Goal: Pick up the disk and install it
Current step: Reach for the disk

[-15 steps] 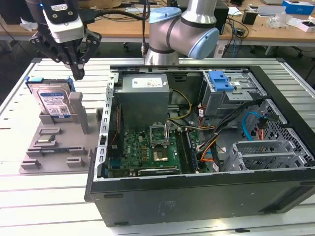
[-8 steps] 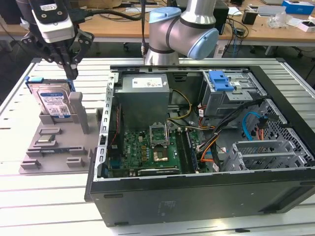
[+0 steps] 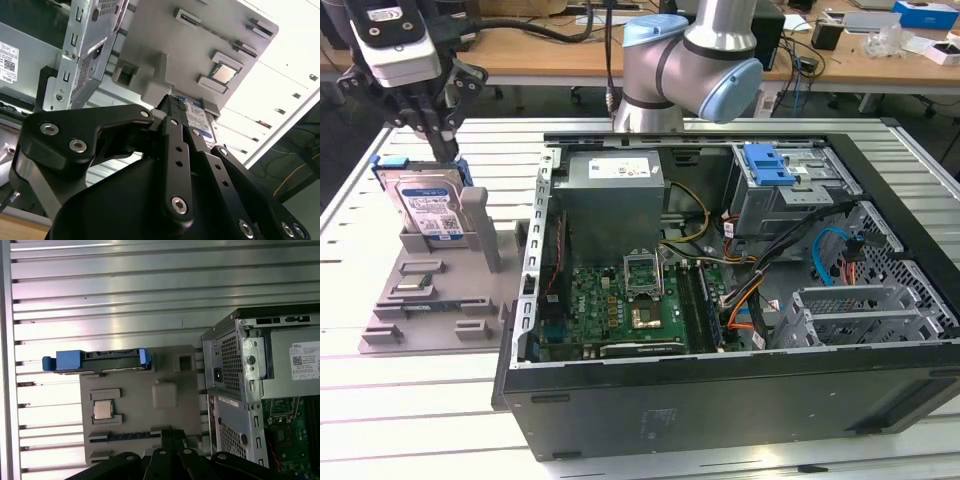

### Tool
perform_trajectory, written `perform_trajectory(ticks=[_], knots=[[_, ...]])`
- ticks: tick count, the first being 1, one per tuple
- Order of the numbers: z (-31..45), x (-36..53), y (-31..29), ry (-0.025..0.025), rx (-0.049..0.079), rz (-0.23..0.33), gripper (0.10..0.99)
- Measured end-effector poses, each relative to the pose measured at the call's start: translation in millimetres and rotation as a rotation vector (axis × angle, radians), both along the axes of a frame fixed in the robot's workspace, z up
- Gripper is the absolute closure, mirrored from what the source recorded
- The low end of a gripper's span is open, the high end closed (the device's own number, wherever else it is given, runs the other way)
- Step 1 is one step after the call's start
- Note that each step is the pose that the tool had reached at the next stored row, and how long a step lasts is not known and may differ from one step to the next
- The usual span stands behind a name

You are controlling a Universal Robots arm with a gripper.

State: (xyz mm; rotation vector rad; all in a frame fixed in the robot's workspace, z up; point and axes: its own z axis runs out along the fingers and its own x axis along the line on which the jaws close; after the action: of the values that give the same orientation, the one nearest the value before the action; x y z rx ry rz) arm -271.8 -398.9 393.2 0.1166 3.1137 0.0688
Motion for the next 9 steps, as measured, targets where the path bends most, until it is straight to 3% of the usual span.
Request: perform_trajectory(ticks=[5,9], knots=[[0.0,-10.3,0.0,0.0000,0.000,0.000,0.980],[0.0,-24.5,0.0,0.0000,0.000,0.000,0.980]])
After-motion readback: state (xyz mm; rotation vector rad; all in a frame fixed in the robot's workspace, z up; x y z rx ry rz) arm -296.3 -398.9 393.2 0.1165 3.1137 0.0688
